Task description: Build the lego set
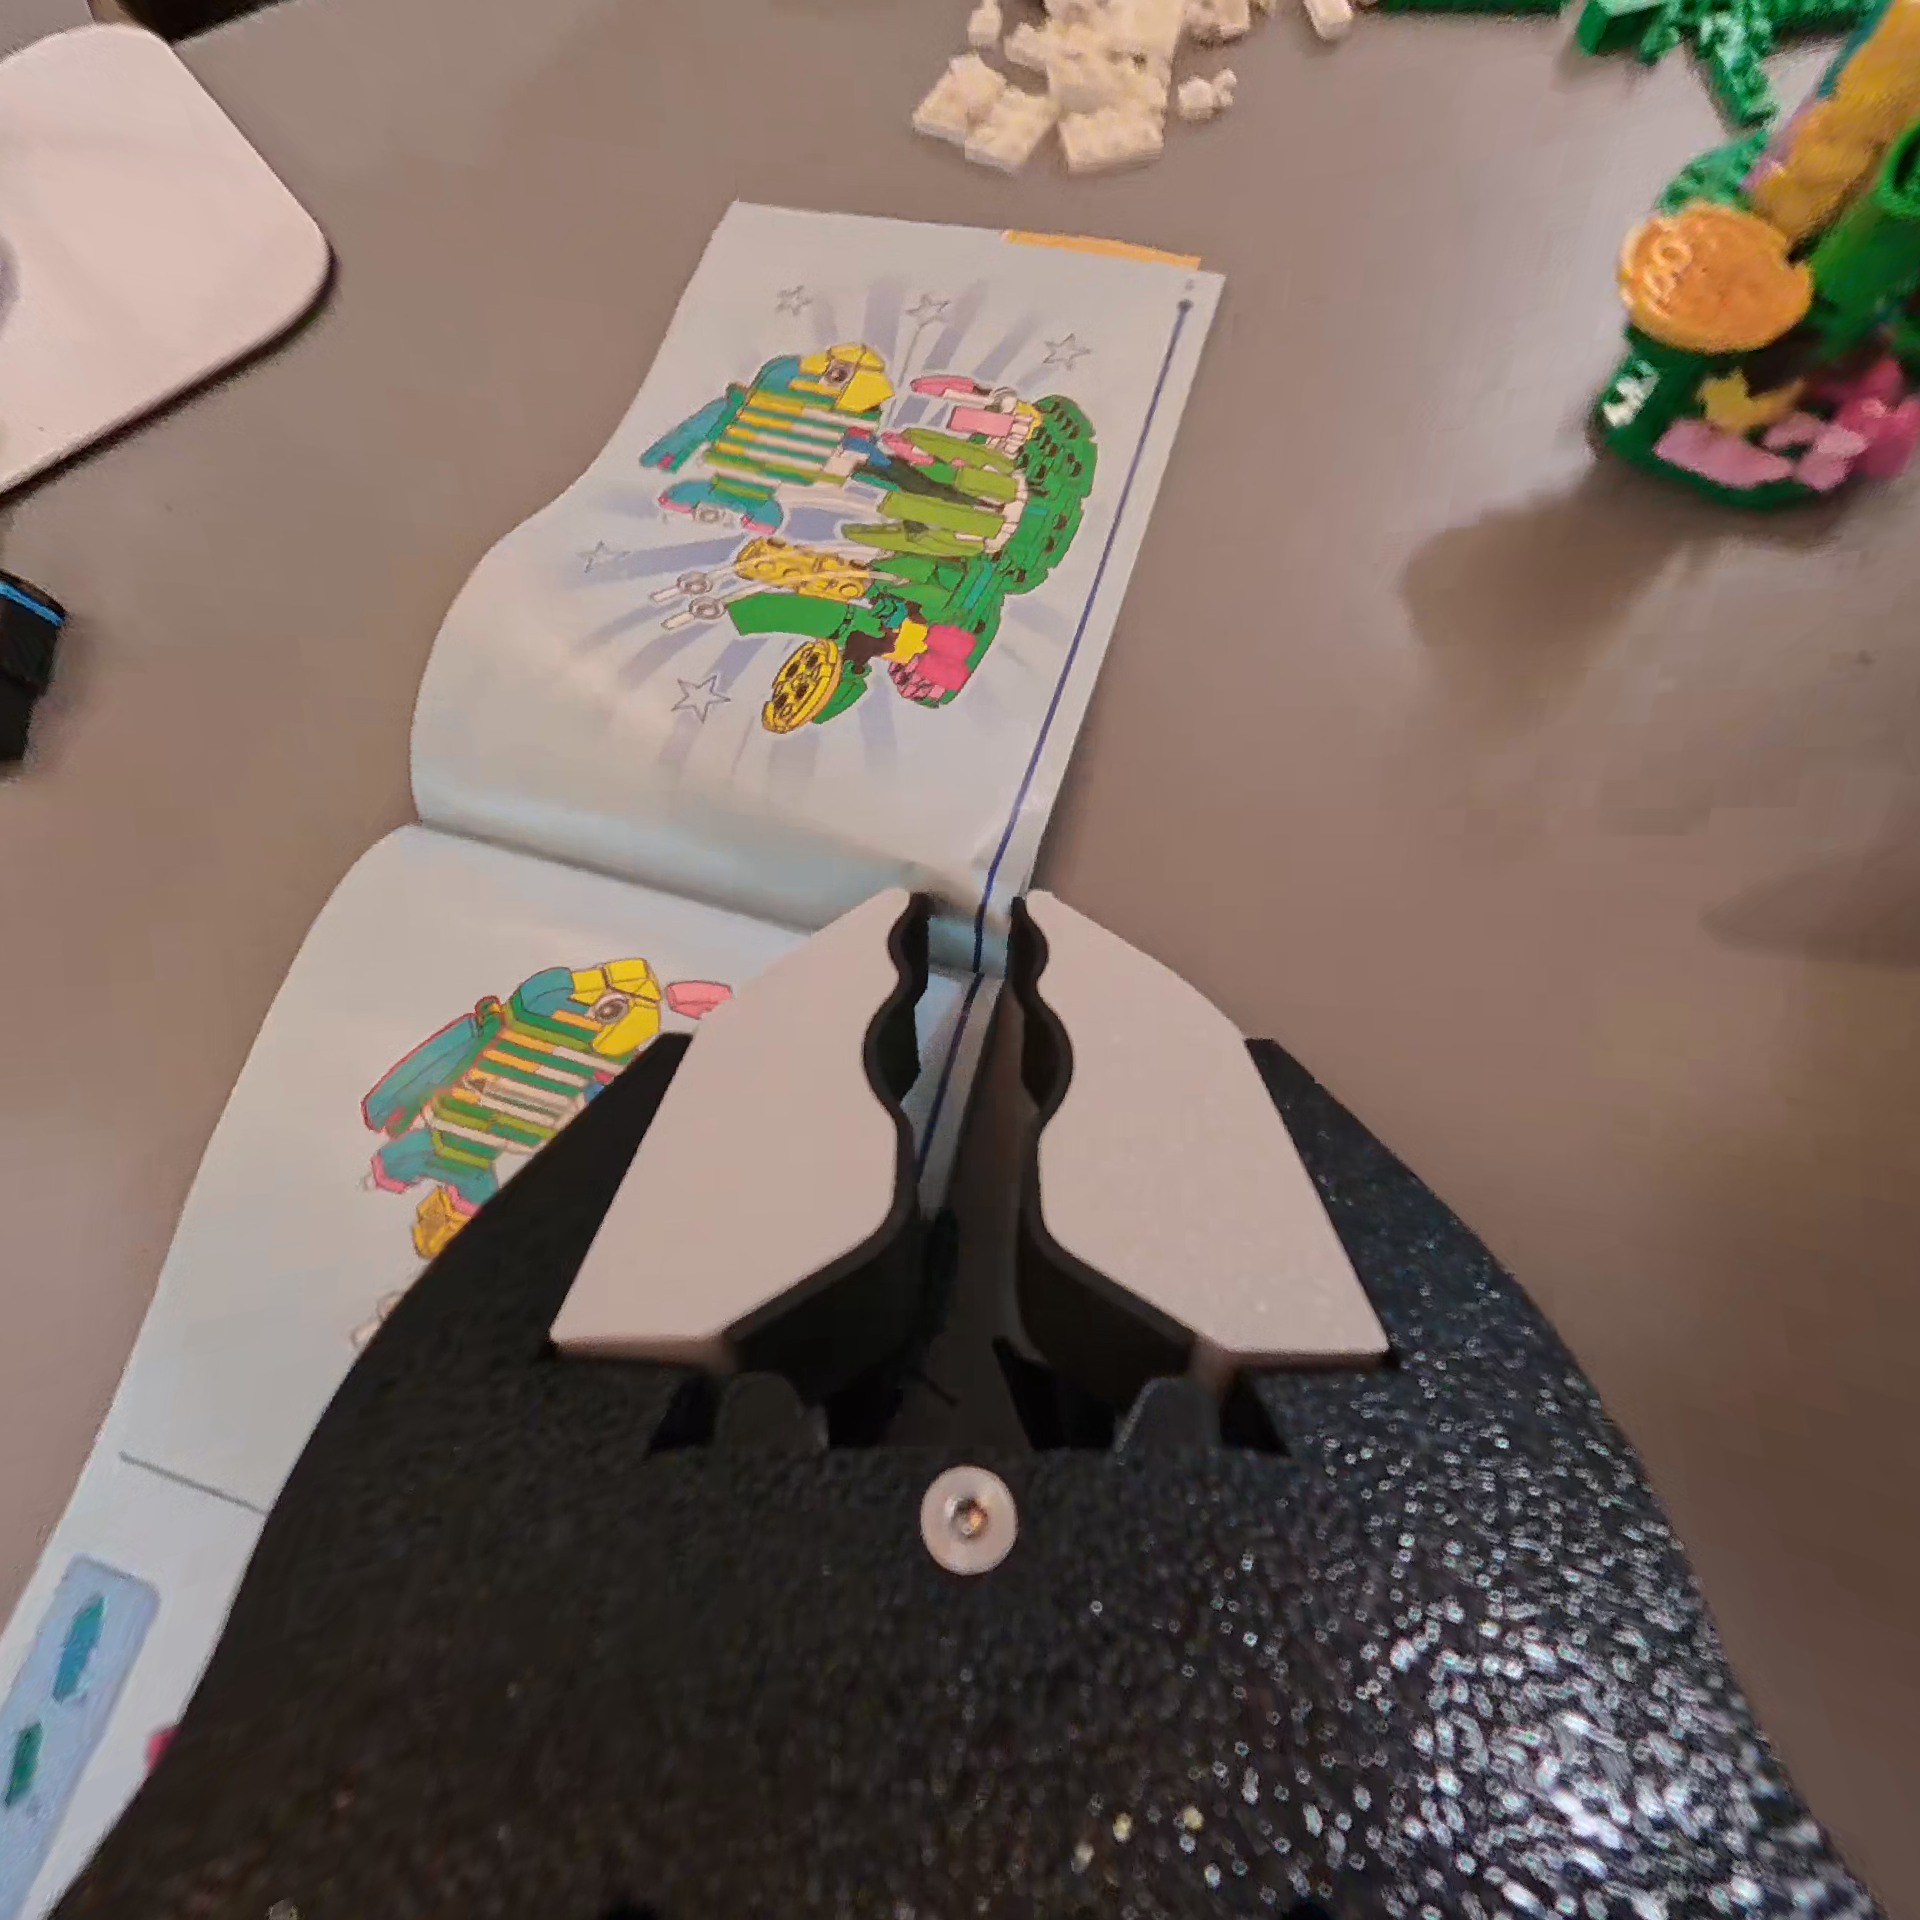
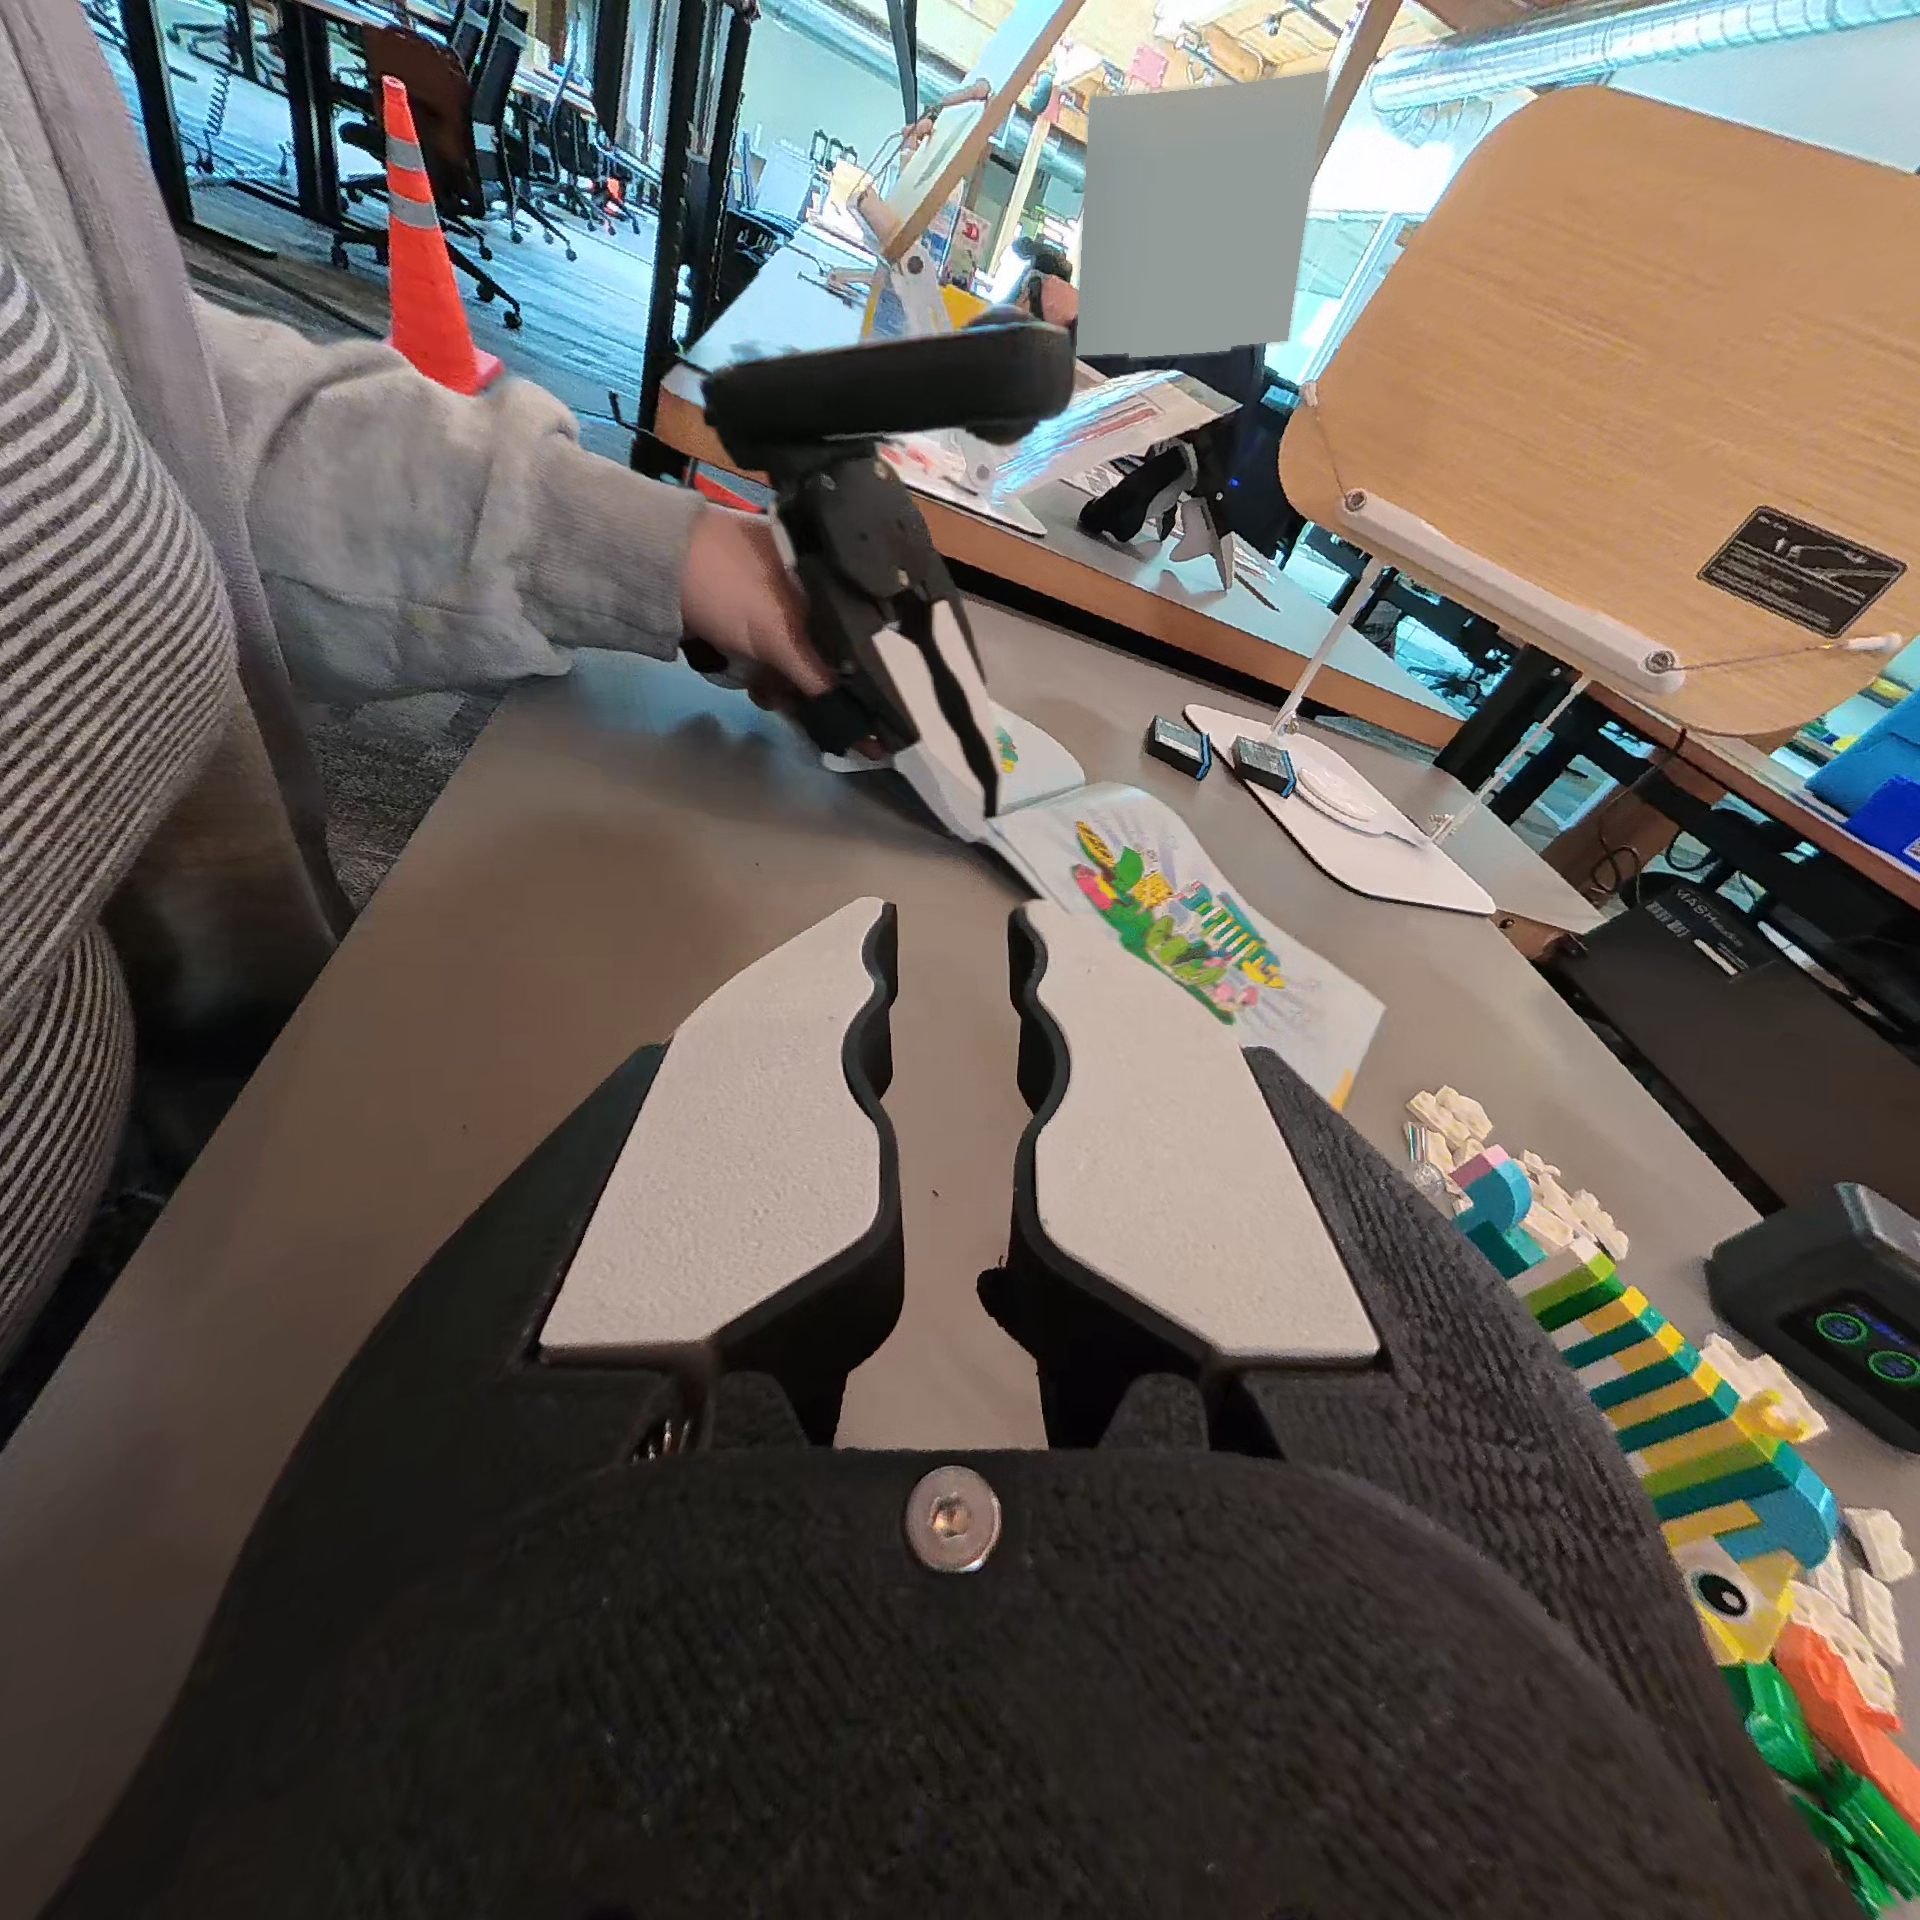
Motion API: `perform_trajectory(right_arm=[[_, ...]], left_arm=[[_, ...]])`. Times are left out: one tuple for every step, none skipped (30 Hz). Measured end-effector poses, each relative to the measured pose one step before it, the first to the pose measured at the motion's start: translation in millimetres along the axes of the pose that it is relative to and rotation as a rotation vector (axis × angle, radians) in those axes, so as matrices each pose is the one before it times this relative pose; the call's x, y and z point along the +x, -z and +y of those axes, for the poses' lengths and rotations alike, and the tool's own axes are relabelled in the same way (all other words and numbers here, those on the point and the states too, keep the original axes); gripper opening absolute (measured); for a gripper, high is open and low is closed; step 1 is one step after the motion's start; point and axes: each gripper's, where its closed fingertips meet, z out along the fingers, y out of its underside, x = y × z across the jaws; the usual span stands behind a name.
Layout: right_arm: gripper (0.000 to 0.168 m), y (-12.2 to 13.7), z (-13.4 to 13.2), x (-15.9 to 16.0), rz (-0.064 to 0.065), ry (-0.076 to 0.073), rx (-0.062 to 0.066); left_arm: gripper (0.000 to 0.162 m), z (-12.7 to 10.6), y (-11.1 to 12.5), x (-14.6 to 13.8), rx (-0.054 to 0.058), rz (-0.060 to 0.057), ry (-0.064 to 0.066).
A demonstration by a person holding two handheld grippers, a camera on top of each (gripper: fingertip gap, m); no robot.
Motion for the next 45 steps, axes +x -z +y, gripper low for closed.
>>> perform_trajectory(right_arm=[[0.019, -0.17, 0.25, 0.05, -0.0006, -0.0009, 0.0002], [0.019, -0.14, -0.14, 0.04, 0.0005, 0.0001, 0.0018], [0.019, -0.19, -0.63, 0.42, 0.0023, 0.0011, 0.0042], [0.019, 0.08, -0.98, 0.58, 0.0048, 0.0024, 0.0066], [0.019, 0.2, -1.56, 1.34, 0.0107, 0.0053, 0.0097], [0.019, 0.5, -2.18, 2.5, 0.0192, 0.0097, 0.0148], [0.019, 0.78, -2.78, 3.38, 0.0266, 0.0131, 0.019], [0.019, 0.97, -3.23, 4.27, 0.0337, 0.0155, 0.022], [0.019, 1.14, -3.8, 5.23, 0.0415, 0.019, 0.0259], [0.019, 1.51, -4.26, 6.23, 0.0511, 0.0242, 0.029], [0.019, 1.59, -4.3, 7.39, 0.062, 0.0294, 0.0291], [0.019, 1.74, -3.89, 7.67, 0.065, 0.0301, 0.0251], [0.019, 1.51, -3.17, 7.27, 0.0599, 0.0227, 0.0189], [0.018, 1.31, -2.26, 6.4, 0.0513, 0.0106, 0.0127], [0.018, 0.89, -1.39, 5.44, 0.0417, 0.0014, 0.0071], [0.018, 0.66, -0.56, 5.16, 0.038, -0.0018, 0.002], [0.017, 0.52, 0.55, 4.86, 0.0348, -0.0007, -0.0047], [0.017, 0.28, 1.81, 4.34, 0.0308, 0.0021, -0.0114], [0.016, 0.16, 2.83, 4.04, 0.0295, 0.0038, -0.0161], [0.015, -0.04, 3.32, 4.0, 0.0307, 0.0032, -0.0192], [0.015, -0.28, 3.28, 3.83, 0.0303, 0.0025, -0.0194], [0.014, -0.53, 3.08, 2.83, 0.0237, 0.0024, -0.0188], [0.013, -0.79, 3.08, 1.8, 0.0149, 0.0016, -0.0185], [0.013, -0.83, 2.89, 1.64, 0.0128, 0.0002, -0.0175], [0.013, -0.68, 2.07, 2.01, 0.0147, -0.0007, -0.0143], [0.012, -0.38, 1.69, 2.71, 0.0173, -0.001, -0.0122], [0.012, -0.09, 2.43, 5.83, 0.0371, -0.0015, -0.0166], [0.012, -0.07, 3.82, 10.34, 0.065, -0.0011, -0.0244], [0.013, -0.23, 3.98, 10.38, 0.0577, -0.0002, -0.0239], [0.014, -0.36, 3.02, 8.0, 0.0338, -0.0059, -0.0173], [0.015, -0.02, 2.22, 7.96, 0.0302, -0.0169, -0.0126], [0.016, 0.03, 1.47, 7.88, 0.0275, -0.0219, -0.0102], [0.018, -0.17, 1.05, 7.03, 0.0192, -0.0184, -0.0092], [0.02, -0.09, 0.42, 7.19, 0.0188, -0.0103, -0.0075], [0.021, 0.33, -0.47, 8.2, 0.0248, -0.003, -0.0028], [0.022, 0.78, -1.37, 8.72, 0.0261, 0.002, 0.0033], [0.023, 1.14, -0.85, 9.55, 0.0299, 0.0059, 0.0017], [0.022, 1.45, 0.65, 10.15, 0.032, 0.0084, -0.0066], [0.021, 1.45, 1.77, 10.75, 0.0318, 0.0067, -0.0107], [0.02, 1.56, 2.1, 11.84, 0.036, 0.0011, -0.0082], [0.02, 1.43, 2.14, 12.18, 0.0351, -0.0043, -0.006], [0.02, 1.08, 2.03, 12.0, 0.0307, -0.0079, -0.0052], [0.02, 0.88, 1.83, 11.93, 0.0299, -0.0093, -0.0051], [0.02, 0.87, 1.44, 11.42, 0.0278, -0.0082, -0.0046], [0.02, 0.83, 0.9, 9.96, 0.0205, -0.0065, -0.0019]], left_arm=[[0.014, -3.96, -4.73, -4.52, 0.0101, -0.008, 0.0055], [0.014, -3.01, -4.75, -4.2, 0.0038, -0.0064, 0.0154], [0.015, -3.92, -3.23, -2.73, 0.004, -0.0043, 0.0235], [0.014, -7.13, -1.01, 0.67, 0.02, 0.0041, 0.0216], [0.015, -10.73, 1.28, 3.95, 0.0388, 0.0065, 0.0149], [0.015, -12.85, 2.33, 5.9, 0.051, 0.0029, 0.0018], [0.018, -13.16, 2.15, 6.12, 0.0522, -0.0051, -0.0086], [0.022, -12.22, 1.7, 5.37, 0.0482, -0.0137, -0.0165], [0.024, -11.49, 1.3, 5.18, 0.0505, -0.0158, -0.017], [0.024, -10.73, 0.86, 6.28, 0.0563, -0.0091, -0.01], [0.025, -9.48, 0.66, 7.51, 0.0614, -0.003, 0.002], [0.025, -8.04, 0.86, 10.79, 0.0651, 0.0151, 0.0144], [0.023, -6.36, 0.85, 14.8, 0.0625, 0.0406, 0.0239], [0.024, -4.33, 0.43, 14.6, 0.0565, 0.0423, 0.0207], [0.025, -1.1, -0.65, 9.34, 0.0388, 0.0133, 0.0034], [0.026, 0.64, -0.72, 5.75, 0.0269, -0.0023, -0.0157], [0.028, 0.61, -0.2, 3.92, 0.0229, -0.0071, -0.0214], [0.029, -0.39, 0.57, 2.61, 0.0214, -0.0085, -0.0176], [0.03, -2.12, 1.3, 2.06, 0.0198, -0.0029, -0.0103], [0.03, -3.11, 1.66, 2.02, 0.0205, 0.0051, -0.0038], [0.031, -2.61, 1.84, 1.44, 0.0205, 0.007, 0.0016], [0.031, -0.82, 1.64, 1.05, 0.0153, 0.0079, 0.0072], [0.032, 1.1, 0.87, 1.2, 0.0045, 0.0126, 0.0118], [0.032, 1.79, -0.13, 0.8, -0.0038, 0.0142, 0.0157], [0.034, 1.39, -0.74, -0.25, -0.0044, 0.0093, 0.02], [0.036, 0.64, -0.53, 0.03, -0.0031, 0.0102, 0.0219], [0.037, 0.14, -0.18, 1.83, 0.002, 0.0223, 0.0267], [0.037, 0.07, -0.06, 2.95, 0.0044, 0.0314, 0.035], [0.039, -0.51, -0.21, 1.45, 0.0051, 0.0197, 0.0348], [0.041, -1.51, 0.15, 0.71, 0.0105, 0.0111, 0.0223], [0.042, -1.59, 0.4, 0.61, 0.0121, 0.0061, 0.0076], [0.042, -1.11, 0.44, -0.13, 0.0072, -0.0012, -0.0027], [0.043, -0.22, 0.3, -0.63, 0.0012, -0.0059, -0.0073], [0.044, 0.58, -0.05, -0.78, -0.0036, -0.0072, -0.0065], [0.046, 1.56, -0.53, -0.6, -0.0092, -0.0044, -0.005], [0.049, 2.46, -0.94, -0.84, -0.0157, -0.0055, -0.0046], [0.052, 2.97, -1.1, -0.79, -0.0188, -0.0061, -0.006], [0.055, 2.56, -1.02, -0.42, -0.0168, -0.0043, -0.0068], [0.057, 1.07, -0.62, -0.15, -0.0096, -0.0033, -0.0061], [0.058, 0.42, -0.1, -0.36, -0.0031, -0.0071, -0.0093], [0.059, 0.01, 0.21, -0.47, -0.0015, -0.0079, -0.0134], [0.059, 0.12, 0.21, -0.7, -0.0017, -0.0092, -0.0173], [0.06, 0.26, 0.14, -0.98, -0.003, -0.0112, -0.0192], [0.06, 0.38, 0.07, -0.82, -0.0049, -0.0108, -0.0173], [0.06, 0.45, -0.18, -0.12, -0.0048, -0.0062, -0.0138]])
